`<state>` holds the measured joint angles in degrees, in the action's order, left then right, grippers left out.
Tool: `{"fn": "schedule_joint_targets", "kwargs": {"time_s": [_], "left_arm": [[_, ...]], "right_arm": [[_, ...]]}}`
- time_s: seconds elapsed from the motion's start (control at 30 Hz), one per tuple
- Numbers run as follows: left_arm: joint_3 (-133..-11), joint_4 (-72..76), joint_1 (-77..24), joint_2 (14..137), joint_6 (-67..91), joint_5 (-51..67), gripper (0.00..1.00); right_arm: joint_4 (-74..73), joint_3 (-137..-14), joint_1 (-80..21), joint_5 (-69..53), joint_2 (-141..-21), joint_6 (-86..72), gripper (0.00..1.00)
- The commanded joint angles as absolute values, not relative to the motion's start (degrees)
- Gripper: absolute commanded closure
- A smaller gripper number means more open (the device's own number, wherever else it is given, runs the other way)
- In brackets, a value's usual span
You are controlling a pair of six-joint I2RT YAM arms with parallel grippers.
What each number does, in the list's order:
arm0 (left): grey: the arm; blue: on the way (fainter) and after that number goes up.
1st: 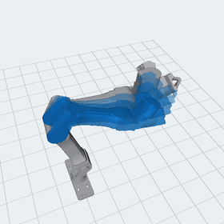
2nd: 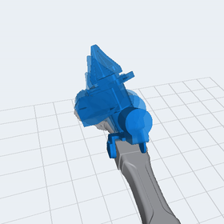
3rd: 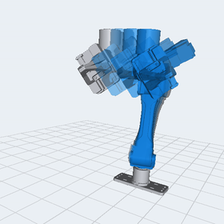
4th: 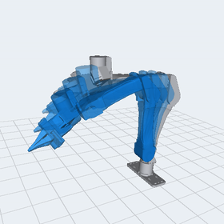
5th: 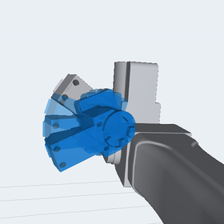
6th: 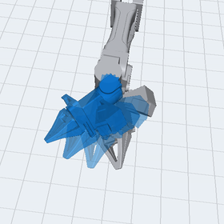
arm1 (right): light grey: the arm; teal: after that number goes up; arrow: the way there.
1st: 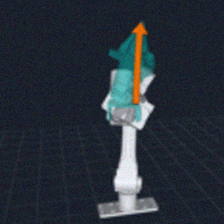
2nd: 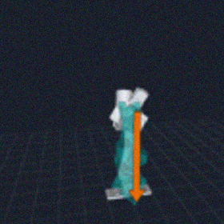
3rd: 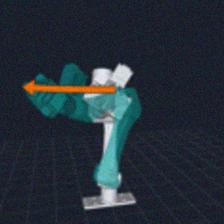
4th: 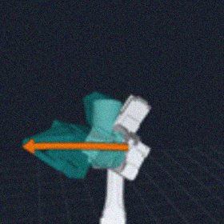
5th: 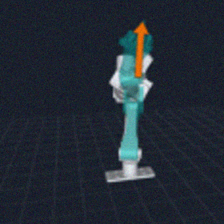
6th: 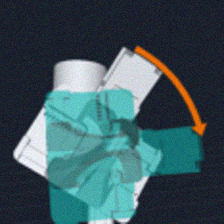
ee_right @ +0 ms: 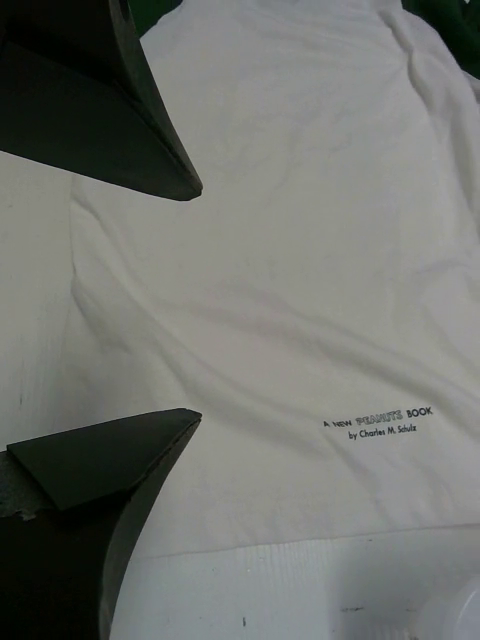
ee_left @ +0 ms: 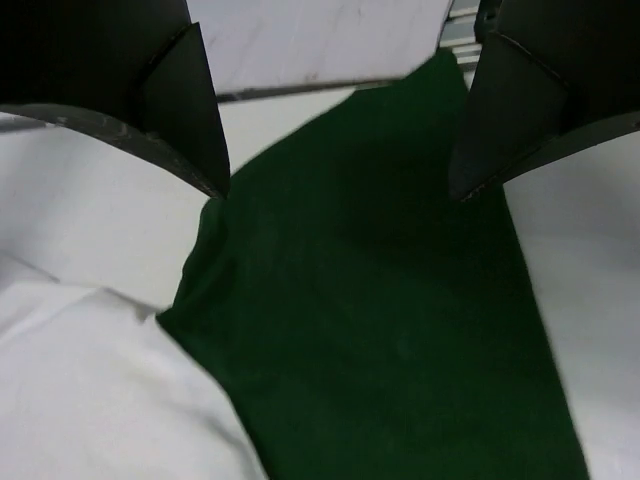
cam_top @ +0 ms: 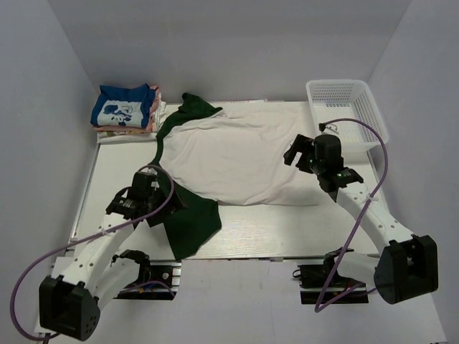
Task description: Fold and stack the t-shirts
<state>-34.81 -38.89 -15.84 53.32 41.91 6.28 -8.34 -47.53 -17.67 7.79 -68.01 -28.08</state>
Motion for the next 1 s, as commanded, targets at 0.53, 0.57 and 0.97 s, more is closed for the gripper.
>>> {"fn": "schedule_joint_targets", "kwargs": {"time_s": [0.53,0.57,0.97], "left_arm": [[-22.32,-51.5,-16.96,48.78,48.25,21.27,0.06],[-21.8,-51.5,-17.48,48.78,48.25,21.27,0.06],[-20.65,-45.8,-18.02,49.83,48.25,24.87,0.97]], "right_arm": [[-7.21,-47.46,-17.31,10.72,-69.69,-29.35,0.1],[-7.03,-47.55,-17.31,10.81,-69.96,-29.44,0.1],[-16.06,-44.4,-16.61,18.98,-66.89,-35.59,0.1]]}}
